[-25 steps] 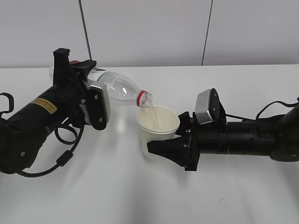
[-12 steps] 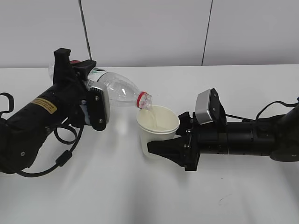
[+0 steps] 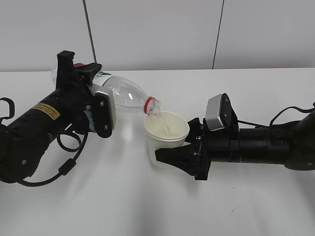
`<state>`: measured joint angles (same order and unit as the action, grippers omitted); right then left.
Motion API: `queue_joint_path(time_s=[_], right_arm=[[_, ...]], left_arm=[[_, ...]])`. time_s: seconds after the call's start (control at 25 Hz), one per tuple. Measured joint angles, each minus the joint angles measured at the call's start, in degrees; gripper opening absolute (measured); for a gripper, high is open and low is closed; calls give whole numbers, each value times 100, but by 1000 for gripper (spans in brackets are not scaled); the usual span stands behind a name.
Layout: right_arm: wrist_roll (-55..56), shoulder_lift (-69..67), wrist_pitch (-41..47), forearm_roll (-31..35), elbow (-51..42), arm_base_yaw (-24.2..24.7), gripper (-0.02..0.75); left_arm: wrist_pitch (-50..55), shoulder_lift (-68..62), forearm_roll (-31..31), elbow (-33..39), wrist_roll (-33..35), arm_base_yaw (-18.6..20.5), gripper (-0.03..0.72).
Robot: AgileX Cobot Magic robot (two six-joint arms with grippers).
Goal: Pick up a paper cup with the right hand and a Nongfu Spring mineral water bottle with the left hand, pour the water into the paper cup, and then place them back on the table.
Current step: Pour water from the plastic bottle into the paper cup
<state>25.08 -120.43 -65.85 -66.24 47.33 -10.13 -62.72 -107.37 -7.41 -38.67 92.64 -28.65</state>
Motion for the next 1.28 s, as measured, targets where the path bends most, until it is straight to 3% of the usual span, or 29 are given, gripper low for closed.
queue_joint_path(time_s=[1.28], right_arm=[[0, 0, 40, 0, 0, 0, 511]], left_arm=[[-49, 5, 0, 0, 66, 0, 331]])
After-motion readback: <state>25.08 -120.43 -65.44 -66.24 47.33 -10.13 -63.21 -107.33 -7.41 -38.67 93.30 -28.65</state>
